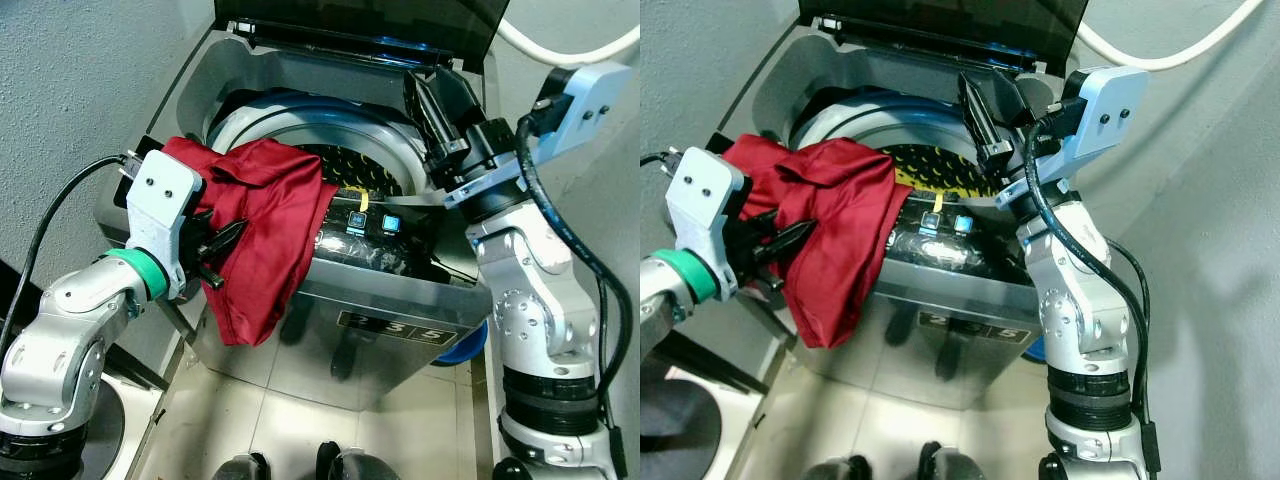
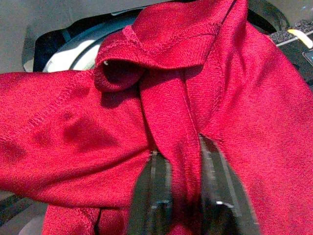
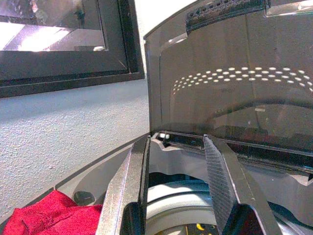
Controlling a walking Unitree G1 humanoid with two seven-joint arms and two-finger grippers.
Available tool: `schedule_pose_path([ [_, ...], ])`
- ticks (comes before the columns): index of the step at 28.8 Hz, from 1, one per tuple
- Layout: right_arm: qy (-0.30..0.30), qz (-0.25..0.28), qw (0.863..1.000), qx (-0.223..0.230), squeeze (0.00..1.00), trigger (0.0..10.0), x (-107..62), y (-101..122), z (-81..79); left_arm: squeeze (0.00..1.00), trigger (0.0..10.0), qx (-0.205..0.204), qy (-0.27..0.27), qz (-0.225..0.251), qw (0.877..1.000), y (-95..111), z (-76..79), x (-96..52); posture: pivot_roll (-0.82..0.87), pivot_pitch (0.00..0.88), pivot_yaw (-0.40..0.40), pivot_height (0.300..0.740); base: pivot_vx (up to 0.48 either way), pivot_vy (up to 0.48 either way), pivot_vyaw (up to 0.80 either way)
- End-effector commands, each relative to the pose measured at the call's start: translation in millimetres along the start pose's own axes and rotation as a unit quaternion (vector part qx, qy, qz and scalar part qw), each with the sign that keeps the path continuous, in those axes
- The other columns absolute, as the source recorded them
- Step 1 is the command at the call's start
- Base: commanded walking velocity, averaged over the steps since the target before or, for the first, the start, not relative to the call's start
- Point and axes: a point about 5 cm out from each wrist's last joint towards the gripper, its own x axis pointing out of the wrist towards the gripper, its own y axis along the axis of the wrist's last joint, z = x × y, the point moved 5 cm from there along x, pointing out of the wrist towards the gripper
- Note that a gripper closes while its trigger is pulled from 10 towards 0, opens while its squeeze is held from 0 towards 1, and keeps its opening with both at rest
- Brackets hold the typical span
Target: Clothes washing
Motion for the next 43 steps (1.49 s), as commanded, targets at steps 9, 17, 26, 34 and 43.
schedule_pose_path([
  [9,-0.001,0.007,1.000,0.003,0.00,10.0,0.0,2.7,-2.4,0.00,0.0,0.058,0.006,0.048,0.997,30.2,-5.7,7.7,0.04,0.143,0.030,0.740,0.000,0.000,0.00],
  [17,-0.006,0.010,1.000,0.002,0.00,10.0,0.5,4.6,-2.9,0.00,10.0,0.142,-0.013,0.189,0.972,112.1,-8.7,51.4,0.02,0.152,0.034,0.740,0.000,0.000,0.00],
  [26,-0.016,0.012,1.000,-0.004,0.00,10.0,-4.0,9.8,-2.9,0.00,10.0,0.359,0.060,0.334,0.870,219.9,4.5,87.0,-0.01,0.177,0.058,0.740,0.000,0.000,0.00],
  [34,-0.026,0.008,1.000,-0.001,0.00,10.0,-8.2,8.0,-5.1,0.00,10.0,0.346,-0.111,0.295,0.884,182.6,43.1,112.5,-0.03,0.204,0.084,0.740,0.000,0.000,0.00],
  [43,-0.037,0.006,0.999,-0.009,0.00,10.0,-12.8,8.9,-0.9,0.24,10.0,0.168,-0.227,0.184,0.941,128.3,47.5,133.6,-0.04,0.190,0.087,0.740,0.000,0.000,0.00],
])
